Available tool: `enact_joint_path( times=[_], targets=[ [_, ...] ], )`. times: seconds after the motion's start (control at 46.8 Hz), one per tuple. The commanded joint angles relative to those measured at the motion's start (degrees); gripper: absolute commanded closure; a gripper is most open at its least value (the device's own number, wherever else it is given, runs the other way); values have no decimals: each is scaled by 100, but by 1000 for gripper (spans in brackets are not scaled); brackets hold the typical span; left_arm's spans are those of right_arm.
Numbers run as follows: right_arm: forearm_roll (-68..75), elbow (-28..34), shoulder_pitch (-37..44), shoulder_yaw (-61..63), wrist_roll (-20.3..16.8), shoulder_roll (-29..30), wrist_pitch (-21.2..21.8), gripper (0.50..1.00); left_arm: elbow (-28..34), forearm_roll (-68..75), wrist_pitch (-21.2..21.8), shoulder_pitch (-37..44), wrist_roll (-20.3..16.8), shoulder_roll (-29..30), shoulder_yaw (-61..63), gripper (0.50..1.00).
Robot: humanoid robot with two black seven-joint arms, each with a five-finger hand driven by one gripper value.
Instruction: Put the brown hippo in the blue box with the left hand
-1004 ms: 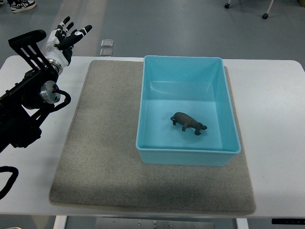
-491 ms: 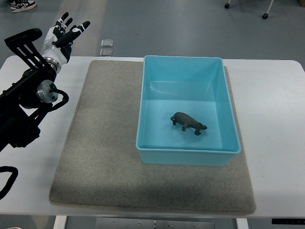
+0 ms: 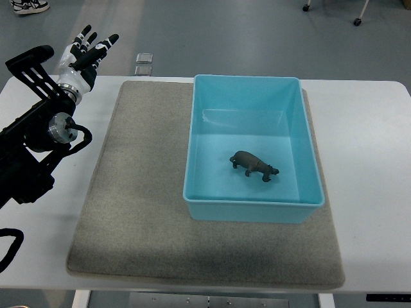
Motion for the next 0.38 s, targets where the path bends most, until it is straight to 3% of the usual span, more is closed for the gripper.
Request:
enact_joint_path(
  times=[0.0, 0.363],
  targets=[
    [14, -7, 2, 1, 0, 0, -68, 564, 7, 1, 9, 0, 1, -8, -4, 501],
    [-21, -15, 2, -17, 53, 0, -85, 564, 7, 1, 9, 0, 1, -8, 5, 504]
  ],
)
